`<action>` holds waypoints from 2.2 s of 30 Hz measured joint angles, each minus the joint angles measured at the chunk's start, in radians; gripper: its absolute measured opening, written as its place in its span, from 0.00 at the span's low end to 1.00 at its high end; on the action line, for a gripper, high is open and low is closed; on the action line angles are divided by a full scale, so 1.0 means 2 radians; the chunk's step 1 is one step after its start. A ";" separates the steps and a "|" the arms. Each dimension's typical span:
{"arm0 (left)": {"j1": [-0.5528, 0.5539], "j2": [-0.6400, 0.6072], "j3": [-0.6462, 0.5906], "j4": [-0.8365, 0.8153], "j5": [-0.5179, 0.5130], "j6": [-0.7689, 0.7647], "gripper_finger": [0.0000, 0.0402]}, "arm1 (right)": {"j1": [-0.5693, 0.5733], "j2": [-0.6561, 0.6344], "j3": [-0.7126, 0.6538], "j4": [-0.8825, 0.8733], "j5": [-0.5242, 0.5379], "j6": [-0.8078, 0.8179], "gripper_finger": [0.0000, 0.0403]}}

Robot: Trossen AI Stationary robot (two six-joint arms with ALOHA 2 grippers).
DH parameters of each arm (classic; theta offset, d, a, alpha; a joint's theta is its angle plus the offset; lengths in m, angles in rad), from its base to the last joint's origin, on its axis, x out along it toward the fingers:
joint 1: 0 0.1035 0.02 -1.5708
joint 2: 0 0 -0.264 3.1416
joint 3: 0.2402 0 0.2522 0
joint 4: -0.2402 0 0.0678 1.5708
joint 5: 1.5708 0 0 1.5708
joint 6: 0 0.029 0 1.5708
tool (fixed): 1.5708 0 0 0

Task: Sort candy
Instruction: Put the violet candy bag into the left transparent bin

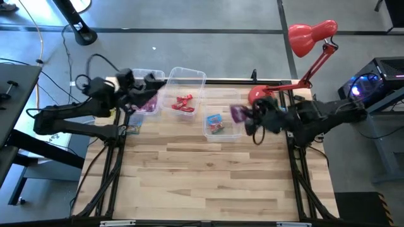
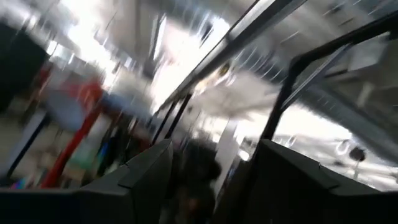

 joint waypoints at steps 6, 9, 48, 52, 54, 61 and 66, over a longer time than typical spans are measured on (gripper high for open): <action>-0.020 0.048 -0.001 -0.086 -0.004 -0.001 0.58 | -0.049 0.012 -0.002 0.252 -0.029 -0.171 0.00; -0.022 0.078 -0.001 -0.076 -0.038 0.001 0.58 | -0.064 0.023 -0.001 0.308 -0.056 -0.206 0.00; -0.004 0.170 -0.001 -0.041 -0.092 -0.019 0.02 | -0.094 0.086 -0.002 0.434 -0.119 -0.205 0.24; 0.018 0.124 -0.001 -0.118 -0.097 0.010 0.01 | -0.085 0.056 -0.002 0.398 -0.072 -0.218 0.36; 0.033 0.090 -0.001 -0.173 -0.126 0.029 0.01 | -0.082 0.043 -0.002 0.378 -0.056 -0.218 0.41; 0.077 -0.014 0.000 -0.525 -0.342 0.031 0.00 | -0.081 0.030 -0.002 0.319 -0.047 -0.193 0.48; 0.088 -0.017 -0.008 -0.695 -0.389 -0.057 0.00 | -0.087 0.042 -0.002 0.312 -0.047 -0.192 0.48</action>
